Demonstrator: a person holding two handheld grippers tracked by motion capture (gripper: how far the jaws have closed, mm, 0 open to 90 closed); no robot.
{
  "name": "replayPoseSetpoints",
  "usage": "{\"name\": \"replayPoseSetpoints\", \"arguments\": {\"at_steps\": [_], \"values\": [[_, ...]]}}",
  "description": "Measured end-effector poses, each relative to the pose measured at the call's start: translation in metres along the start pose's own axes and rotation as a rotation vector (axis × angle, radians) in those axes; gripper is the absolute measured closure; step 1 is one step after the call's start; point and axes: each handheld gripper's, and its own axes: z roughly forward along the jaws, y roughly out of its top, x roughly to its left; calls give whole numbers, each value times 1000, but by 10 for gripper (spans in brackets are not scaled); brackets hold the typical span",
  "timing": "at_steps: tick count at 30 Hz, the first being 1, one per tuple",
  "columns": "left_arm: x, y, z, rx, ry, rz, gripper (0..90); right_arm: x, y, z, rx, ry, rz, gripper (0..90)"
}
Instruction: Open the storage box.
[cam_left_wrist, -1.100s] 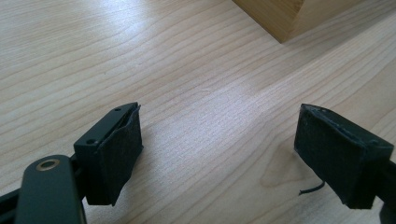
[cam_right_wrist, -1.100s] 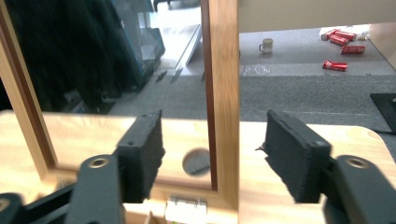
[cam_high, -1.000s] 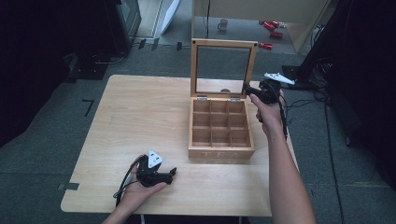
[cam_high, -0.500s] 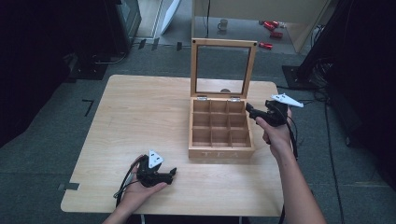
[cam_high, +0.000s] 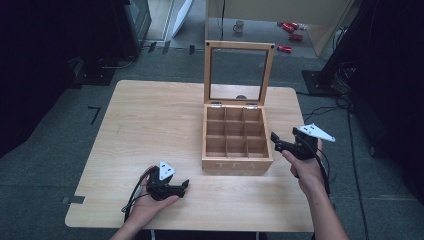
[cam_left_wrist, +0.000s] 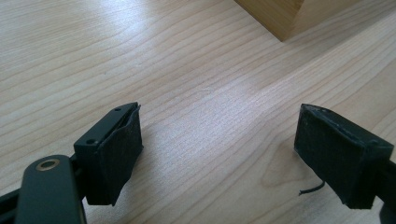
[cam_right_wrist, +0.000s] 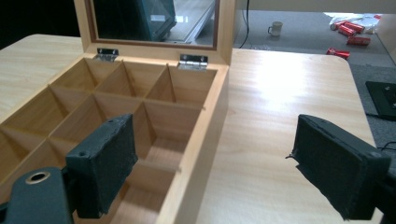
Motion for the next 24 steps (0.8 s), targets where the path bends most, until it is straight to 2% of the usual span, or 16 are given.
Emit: {"name": "replayPoseSetpoints", "arguments": {"at_steps": [7,9,10,11,13,18,19,21,23,24], "values": [[0,0,0,1,3,3,155,-7,-23,-26,14,-15,-1,131],[0,0,0,0,3,2,155,-11,-37,-35,27,-28,3,131],[0,0,0,0,3,2,155,-11,-37,-35,27,-28,3,131],[0,0,0,3,5,4,155,-14,-46,-41,35,-38,17,131],[-1,0,0,2,4,3,155,-15,-50,-42,38,-39,27,132],[-1,0,0,5,9,8,155,-19,-78,-52,85,-59,47,133],[-1,0,0,6,11,8,155,-20,-89,-55,109,-70,49,134],[-2,0,1,5,13,10,155,-20,-91,-56,115,-74,52,134],[-2,0,1,5,13,9,155,-23,-106,-59,149,-88,70,136],[-1,0,1,5,13,9,155,-23,-106,-59,149,-88,70,136]]}}
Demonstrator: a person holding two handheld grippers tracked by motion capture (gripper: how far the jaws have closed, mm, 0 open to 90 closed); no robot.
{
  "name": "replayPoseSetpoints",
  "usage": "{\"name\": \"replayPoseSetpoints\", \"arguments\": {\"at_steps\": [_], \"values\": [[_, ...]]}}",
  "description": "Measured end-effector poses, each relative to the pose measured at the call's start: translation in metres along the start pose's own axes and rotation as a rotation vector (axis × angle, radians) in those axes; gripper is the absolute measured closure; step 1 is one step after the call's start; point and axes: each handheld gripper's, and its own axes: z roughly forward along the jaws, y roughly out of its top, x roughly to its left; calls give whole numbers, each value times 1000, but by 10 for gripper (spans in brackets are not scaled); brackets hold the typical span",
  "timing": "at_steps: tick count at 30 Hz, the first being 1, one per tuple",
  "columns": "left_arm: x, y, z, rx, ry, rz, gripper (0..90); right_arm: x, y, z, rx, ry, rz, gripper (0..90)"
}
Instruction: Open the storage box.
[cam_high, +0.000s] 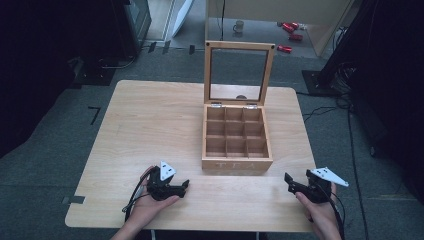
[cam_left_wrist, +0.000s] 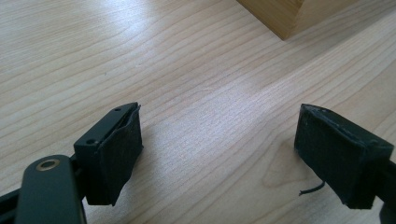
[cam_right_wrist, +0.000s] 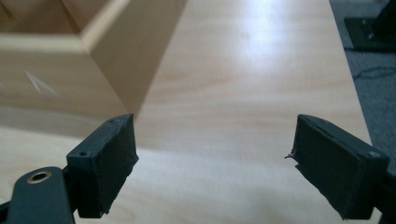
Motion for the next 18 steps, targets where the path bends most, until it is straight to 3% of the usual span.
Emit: {"name": "replayPoseSetpoints", "arguments": {"at_steps": [1,6,11,13,18], "values": [[0,0,0,1,0,-1,155,-2,-9,0,21,-18,-5,137],[0,0,0,0,1,-1,155,-4,-22,1,67,-45,-13,137],[0,0,0,2,0,-1,155,-3,-32,7,118,-105,-33,140],[0,0,0,2,-1,-1,155,0,-32,7,123,-122,-40,139],[-1,0,0,4,7,7,155,2,-35,8,107,-111,-57,121]]}}
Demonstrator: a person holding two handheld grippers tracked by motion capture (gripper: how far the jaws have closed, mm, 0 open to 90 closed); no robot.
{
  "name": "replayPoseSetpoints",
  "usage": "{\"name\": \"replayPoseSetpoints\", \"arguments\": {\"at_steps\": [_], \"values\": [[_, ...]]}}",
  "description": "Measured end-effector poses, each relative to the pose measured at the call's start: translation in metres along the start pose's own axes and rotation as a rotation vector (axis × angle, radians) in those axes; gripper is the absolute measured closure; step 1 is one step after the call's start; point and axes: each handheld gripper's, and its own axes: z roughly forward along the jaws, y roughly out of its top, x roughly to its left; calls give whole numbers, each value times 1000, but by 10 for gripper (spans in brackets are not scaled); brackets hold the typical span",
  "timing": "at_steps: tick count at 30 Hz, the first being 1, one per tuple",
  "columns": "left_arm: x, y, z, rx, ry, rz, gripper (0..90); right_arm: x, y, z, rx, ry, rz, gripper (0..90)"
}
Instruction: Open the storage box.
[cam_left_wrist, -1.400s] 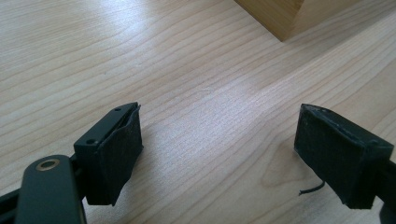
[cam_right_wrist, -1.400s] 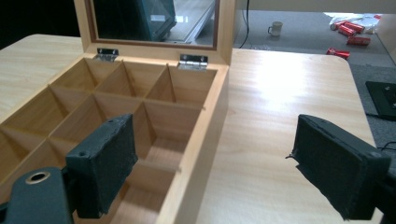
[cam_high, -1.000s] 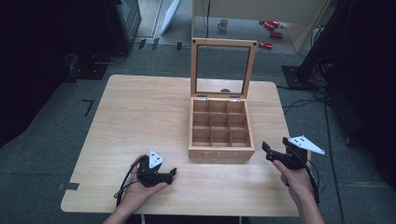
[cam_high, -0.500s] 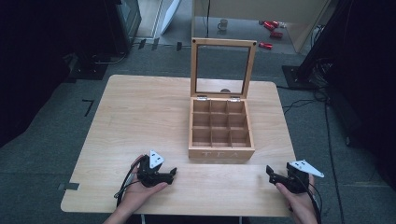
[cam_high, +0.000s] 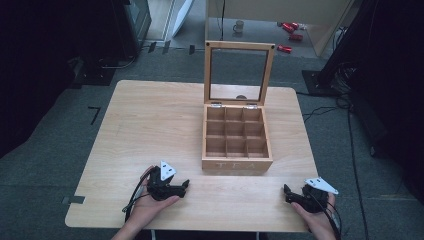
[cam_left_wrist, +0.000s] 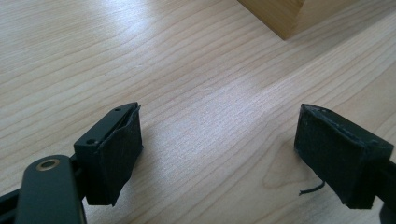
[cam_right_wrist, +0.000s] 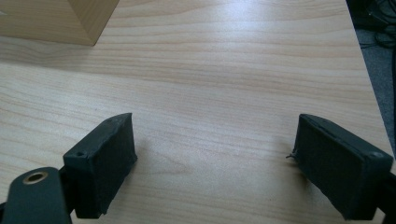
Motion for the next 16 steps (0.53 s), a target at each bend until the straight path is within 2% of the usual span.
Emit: {"name": "replayPoseSetpoints", "arguments": {"at_steps": [16], "values": [[-1,0,1,0,7,5,154,-1,1,2,1,13,-8,110]]}}
